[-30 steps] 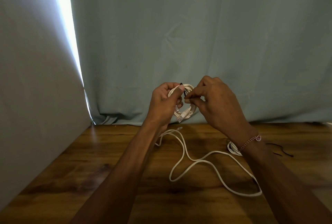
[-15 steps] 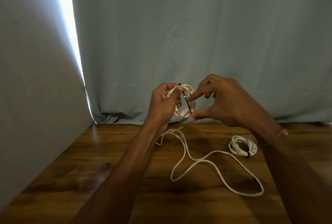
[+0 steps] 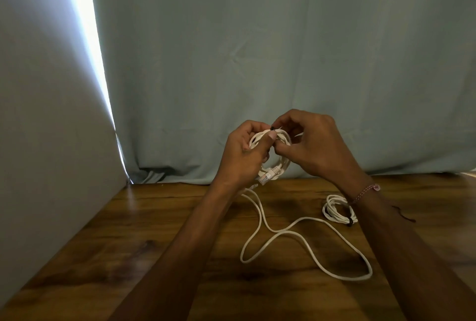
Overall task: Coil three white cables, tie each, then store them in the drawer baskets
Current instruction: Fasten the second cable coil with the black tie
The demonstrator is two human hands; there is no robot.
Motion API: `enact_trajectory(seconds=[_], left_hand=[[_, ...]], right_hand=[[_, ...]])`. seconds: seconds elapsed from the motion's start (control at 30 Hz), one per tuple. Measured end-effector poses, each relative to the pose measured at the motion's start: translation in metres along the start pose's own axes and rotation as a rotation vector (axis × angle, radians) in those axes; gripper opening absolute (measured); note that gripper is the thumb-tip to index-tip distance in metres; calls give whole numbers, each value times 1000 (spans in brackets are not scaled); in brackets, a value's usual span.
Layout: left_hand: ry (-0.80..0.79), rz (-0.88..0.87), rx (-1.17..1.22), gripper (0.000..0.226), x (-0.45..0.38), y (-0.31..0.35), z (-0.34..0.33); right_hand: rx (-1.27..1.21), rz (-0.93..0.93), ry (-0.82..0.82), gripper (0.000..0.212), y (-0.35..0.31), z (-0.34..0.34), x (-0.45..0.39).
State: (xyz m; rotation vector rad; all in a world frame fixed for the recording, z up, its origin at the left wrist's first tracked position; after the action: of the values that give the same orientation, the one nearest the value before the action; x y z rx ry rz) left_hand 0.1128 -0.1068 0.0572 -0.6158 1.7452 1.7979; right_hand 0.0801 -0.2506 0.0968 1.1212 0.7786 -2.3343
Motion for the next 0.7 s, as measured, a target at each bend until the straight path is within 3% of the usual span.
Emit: enact_trajectory(seconds=[0.17, 0.53, 0.7], left_hand=[[-31, -11, 9, 11, 1, 1, -3], [-51, -52, -62, 11, 0, 1, 1], [-35, -84, -96, 12, -1, 1, 2]], right_hand=[[60, 85, 45, 33, 2, -6, 1], [79, 57, 70, 35, 4, -8, 3], [-112, -127, 13, 29, 10, -6, 0]])
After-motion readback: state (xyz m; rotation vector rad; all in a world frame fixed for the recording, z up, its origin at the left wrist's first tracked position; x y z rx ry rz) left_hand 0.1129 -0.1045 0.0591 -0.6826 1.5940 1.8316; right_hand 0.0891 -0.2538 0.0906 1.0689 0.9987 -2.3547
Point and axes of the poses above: each hand's wrist, its own x-axis away from the middle knuckle, its own z-axis out of the back of the hand, y = z × x, the point moved 5 cm from there along -x, towards the middle knuckle, and after that the axes turned 3 degrees about -z, right-handed, at the moved point
